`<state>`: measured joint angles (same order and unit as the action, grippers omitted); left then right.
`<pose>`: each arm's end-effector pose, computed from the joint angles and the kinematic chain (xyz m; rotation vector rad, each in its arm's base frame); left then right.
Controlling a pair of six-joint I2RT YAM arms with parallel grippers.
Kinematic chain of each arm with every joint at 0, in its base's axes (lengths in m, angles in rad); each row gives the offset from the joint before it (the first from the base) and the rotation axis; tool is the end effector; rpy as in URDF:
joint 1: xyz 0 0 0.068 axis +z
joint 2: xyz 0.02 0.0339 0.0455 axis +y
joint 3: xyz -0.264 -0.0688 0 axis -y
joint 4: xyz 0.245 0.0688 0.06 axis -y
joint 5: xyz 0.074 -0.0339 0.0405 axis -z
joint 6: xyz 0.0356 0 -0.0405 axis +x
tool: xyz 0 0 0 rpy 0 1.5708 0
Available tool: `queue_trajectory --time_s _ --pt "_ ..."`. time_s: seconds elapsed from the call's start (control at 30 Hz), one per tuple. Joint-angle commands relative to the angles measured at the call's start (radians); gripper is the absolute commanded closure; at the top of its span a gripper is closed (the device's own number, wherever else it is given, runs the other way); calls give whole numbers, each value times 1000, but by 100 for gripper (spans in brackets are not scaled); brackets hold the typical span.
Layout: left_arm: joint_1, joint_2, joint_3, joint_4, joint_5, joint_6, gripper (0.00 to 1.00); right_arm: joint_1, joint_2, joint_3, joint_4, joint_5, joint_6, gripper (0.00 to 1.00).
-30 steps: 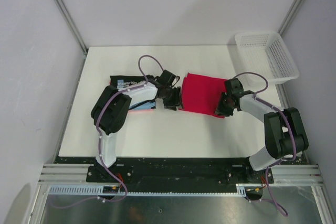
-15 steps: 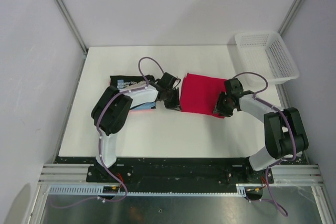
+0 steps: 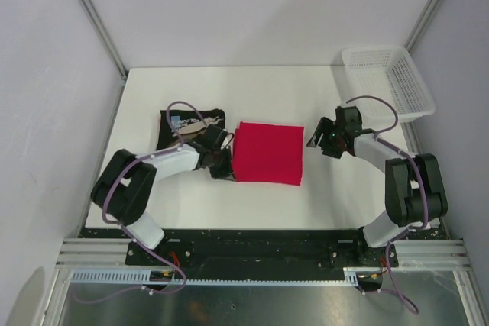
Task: Fold and stack the t-shirts
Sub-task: Put the neatly folded tshirt into the corner of the board with both arms
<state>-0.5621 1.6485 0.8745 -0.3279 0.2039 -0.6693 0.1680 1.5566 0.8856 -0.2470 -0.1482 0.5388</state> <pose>0.2558 -0.1696 0.1512 -0.0820 2.8086 -0.6221 0.3065 0.0573 0.1854 0.4052 2.5065 0.4741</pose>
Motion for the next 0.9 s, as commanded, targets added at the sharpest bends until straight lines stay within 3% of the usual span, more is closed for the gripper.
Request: queue_trajectory --time_s 0.0,0.2,0.67,0.77,0.87 --pt "47 -97 -48 -40 -65 51 100 5 70 30 204 -98 16 30" --pt "106 -152 -56 -85 -111 83 100 65 140 35 362 -147 34 28" --pt "156 -161 -46 -103 -110 109 100 194 338 138 328 -53 29 32" --pt "156 -161 -45 -102 -106 108 100 221 350 144 304 -22 32 37" --pt "156 -160 -40 -103 -96 108 100 242 343 145 267 10 43 51"
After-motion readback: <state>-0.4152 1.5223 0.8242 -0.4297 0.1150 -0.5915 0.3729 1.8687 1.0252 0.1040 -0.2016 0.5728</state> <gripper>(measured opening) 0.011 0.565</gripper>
